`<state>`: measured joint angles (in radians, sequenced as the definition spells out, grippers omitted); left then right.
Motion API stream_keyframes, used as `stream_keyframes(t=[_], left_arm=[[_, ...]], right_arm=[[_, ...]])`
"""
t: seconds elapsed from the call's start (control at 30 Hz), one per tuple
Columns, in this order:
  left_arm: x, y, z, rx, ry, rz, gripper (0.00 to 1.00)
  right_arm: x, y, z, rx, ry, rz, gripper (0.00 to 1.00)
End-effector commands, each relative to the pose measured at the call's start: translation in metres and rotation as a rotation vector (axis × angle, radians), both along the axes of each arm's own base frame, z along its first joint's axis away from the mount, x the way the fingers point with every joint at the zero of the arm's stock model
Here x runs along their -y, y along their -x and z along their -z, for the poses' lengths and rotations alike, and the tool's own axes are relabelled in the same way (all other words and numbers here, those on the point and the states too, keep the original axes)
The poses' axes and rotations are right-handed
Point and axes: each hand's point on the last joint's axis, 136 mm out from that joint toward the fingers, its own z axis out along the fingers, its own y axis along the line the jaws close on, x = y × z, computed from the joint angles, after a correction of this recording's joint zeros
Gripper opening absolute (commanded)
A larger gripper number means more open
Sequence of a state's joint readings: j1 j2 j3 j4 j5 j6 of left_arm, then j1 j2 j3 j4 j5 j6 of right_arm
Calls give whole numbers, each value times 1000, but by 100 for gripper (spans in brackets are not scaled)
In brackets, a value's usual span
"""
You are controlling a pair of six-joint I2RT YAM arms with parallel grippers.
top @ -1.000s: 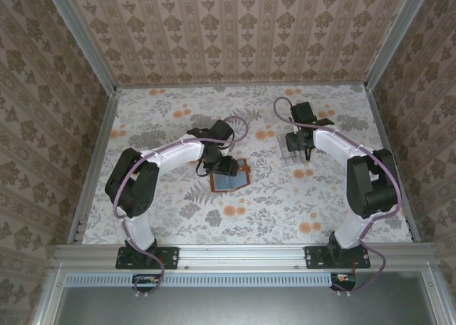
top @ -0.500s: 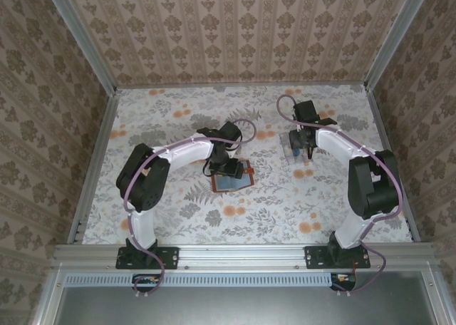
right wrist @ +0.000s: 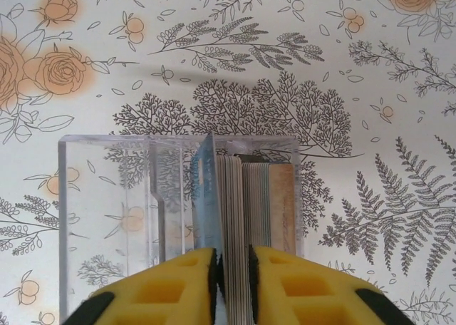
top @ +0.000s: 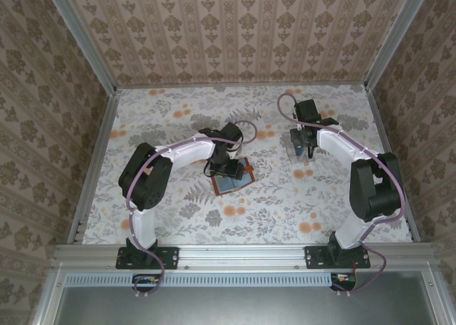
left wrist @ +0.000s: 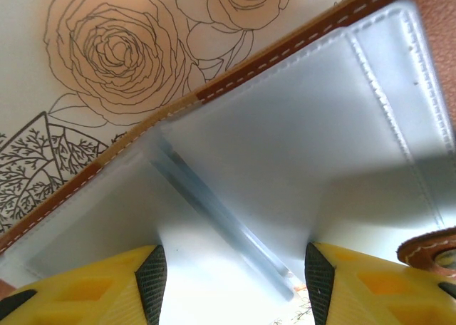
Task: Put the credit cards into the card holder
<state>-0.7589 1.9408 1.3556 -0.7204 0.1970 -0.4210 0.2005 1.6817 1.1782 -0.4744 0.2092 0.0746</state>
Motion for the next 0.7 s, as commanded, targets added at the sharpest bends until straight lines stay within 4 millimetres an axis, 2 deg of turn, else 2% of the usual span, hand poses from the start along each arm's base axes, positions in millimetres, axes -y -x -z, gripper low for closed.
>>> stream_keyframes(t=[0.0, 0.33, 0.57, 0.67], left_arm=[[0, 6, 2, -19, -15, 25, 57], [-2, 7, 3, -23, -22, 26, 57], [-3, 8, 4, -26, -25, 29, 57], [-3, 9, 6, -30, -26, 31, 57]], right_arm=[[1, 0, -13, 15, -11, -6, 17], [-2, 1, -21, 35, -28, -18, 12], [-5, 2, -22, 36, -45, -24, 1], [-7, 1, -25, 45, -63, -17, 0]])
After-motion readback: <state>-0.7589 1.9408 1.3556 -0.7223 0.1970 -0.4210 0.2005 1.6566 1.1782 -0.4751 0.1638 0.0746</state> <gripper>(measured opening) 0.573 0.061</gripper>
